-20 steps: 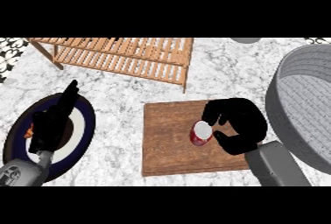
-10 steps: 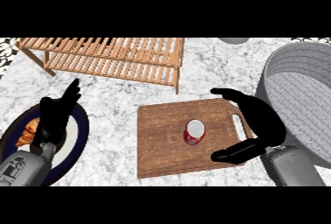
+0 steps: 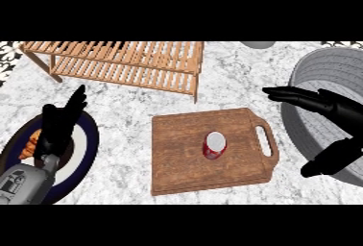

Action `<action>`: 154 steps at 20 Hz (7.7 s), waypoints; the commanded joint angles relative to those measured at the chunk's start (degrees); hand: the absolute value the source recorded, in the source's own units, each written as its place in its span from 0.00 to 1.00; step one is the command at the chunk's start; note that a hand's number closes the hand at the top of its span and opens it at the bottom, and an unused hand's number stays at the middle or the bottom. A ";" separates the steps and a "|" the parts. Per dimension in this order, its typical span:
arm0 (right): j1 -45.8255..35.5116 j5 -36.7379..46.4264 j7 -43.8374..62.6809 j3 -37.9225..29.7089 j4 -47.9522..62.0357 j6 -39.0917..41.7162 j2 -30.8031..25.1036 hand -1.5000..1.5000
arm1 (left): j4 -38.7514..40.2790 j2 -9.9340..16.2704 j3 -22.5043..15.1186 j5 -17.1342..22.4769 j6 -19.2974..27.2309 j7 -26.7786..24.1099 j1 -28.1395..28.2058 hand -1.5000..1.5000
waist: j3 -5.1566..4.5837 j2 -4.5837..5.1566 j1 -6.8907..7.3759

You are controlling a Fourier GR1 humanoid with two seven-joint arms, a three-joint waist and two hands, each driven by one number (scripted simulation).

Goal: Pick the can from the cutting board and place it in the basket

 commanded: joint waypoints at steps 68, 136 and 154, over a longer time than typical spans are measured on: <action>2.90 39.93 0.07 0.87 15.51 0.51 34.54 0.00 | -6.56 -19.58 20.40 -24.54 -17.03 7.51 3.79 0.50 | 0.13 0.14 0.63; -35.71 40.58 76.79 -22.04 -7.22 12.42 11.11 1.00 | -3.67 -21.01 22.88 -26.60 -18.33 5.45 2.75 0.50 | 0.06 0.13 0.23; -14.07 37.66 44.57 -34.39 6.04 2.21 -2.25 1.00 | -3.20 -19.69 24.81 -25.39 -20.64 6.78 0.70 0.50 | 0.13 0.17 0.59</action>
